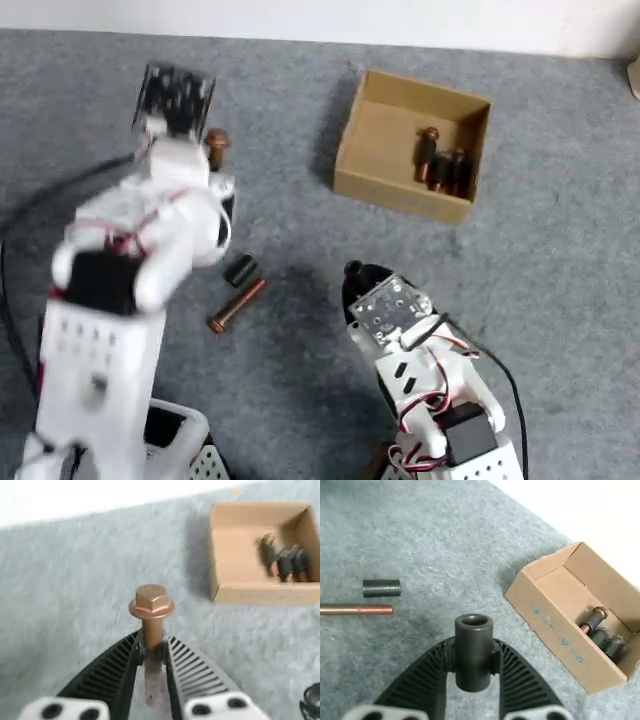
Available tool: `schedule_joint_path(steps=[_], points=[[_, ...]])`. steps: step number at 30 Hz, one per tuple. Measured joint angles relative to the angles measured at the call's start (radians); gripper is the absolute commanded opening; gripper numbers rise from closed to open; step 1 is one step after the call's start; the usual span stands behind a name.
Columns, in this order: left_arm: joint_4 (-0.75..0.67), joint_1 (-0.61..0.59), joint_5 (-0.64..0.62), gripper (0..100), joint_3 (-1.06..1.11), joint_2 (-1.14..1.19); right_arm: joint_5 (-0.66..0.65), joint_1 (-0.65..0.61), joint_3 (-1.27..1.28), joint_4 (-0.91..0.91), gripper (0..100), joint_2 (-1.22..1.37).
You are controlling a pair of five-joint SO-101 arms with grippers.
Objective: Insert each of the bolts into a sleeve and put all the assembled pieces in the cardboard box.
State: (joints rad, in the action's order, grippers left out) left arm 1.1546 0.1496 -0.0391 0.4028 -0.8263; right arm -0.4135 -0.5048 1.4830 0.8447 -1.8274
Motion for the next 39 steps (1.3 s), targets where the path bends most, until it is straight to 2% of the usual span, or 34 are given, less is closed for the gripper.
schedule_joint_path(steps=[4,8,13,20,27,33,39], points=[[-0.166,0.072,0.0,0,0.276,-0.258,0.068,-0.003,0.0,-0.002,0.5,-0.005],[-0.295,0.13,-0.005,0,0.489,-0.48,0.095,-0.077,0.0,-0.015,0.5,-0.005],[-0.433,0.189,-0.147,0,0.697,-0.681,0.101,-0.13,0.0,-0.015,0.5,-0.005],[-0.626,0.258,-0.367,1,0.905,-0.795,0.101,-0.138,0.0,-0.021,0.5,-0.005],[-0.738,0.345,-0.479,1,1.074,-0.872,0.101,-0.138,0.0,-0.021,0.5,-0.005],[-0.77,0.396,-0.522,1,1.165,-0.962,0.101,-0.138,0.0,-0.021,0.5,-0.005],[-0.895,0.396,-0.528,1,1.238,-0.976,0.101,-0.138,0.0,-0.021,0.5,-0.005]])
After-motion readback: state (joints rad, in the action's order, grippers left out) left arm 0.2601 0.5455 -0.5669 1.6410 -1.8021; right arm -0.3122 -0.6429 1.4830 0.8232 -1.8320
